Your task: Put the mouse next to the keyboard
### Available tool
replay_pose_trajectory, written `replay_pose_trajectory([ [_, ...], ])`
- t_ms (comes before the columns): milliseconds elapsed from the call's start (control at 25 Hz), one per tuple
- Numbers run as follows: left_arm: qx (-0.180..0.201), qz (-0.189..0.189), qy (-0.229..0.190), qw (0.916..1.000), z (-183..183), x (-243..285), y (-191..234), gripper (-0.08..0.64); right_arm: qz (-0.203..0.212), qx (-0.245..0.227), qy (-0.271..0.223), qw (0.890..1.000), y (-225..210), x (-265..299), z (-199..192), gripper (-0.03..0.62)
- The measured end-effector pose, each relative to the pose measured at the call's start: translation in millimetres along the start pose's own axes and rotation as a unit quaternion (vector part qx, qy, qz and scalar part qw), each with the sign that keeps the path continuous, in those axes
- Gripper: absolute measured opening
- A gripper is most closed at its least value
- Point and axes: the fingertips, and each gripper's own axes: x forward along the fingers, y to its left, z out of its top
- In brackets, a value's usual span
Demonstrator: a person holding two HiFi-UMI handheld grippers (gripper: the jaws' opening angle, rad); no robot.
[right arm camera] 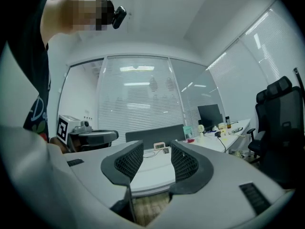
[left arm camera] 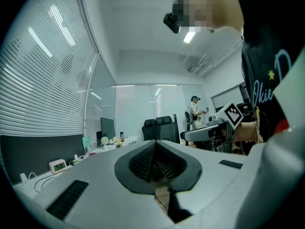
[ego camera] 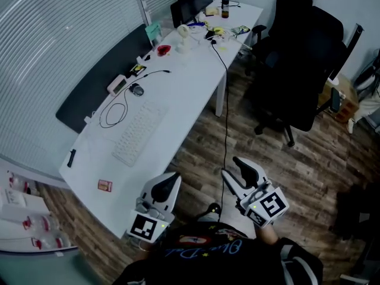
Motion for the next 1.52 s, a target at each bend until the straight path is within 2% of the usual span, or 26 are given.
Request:
replay_pose_trajectory([
  [320,0.015,-0.006,0.019,0.9997,2.2,24.6,-16.1,0.000,0.009,0.019,0.004,1.000,-22.1,-11.5,-4.5,0.165],
  [600,0.017,-0.011,0.017,0.9997,-1.3,37.6,-5.3,0.000,-0.001,0.024,0.007,1.000,-33.1,-5.4,-10.0,0.166],
  [800,0.010,-0.027,0.000,0.9996,-0.1,63.6,7.6,0.000,-0.032,0.013,-0.002,0.999,-56.1,-1.2,2.7,0.167],
  [1000,0.009,-0.027,-0.020,0.9994,4.4,90.5,30.8,0.000,-0.031,-0.004,-0.005,1.000,-75.6,22.8,16.8,0.169],
  [1280,-0.001,0.017,-0.025,0.9996,0.6,108.2,97.0,0.000,-0.015,-0.019,0.014,1.000,-99.5,90.5,23.0,0.173],
  [1520,0.002,0.067,-0.024,0.9975,-4.6,113.6,161.1,0.000,0.017,-0.022,0.028,0.999,-110.1,159.3,22.4,0.175],
])
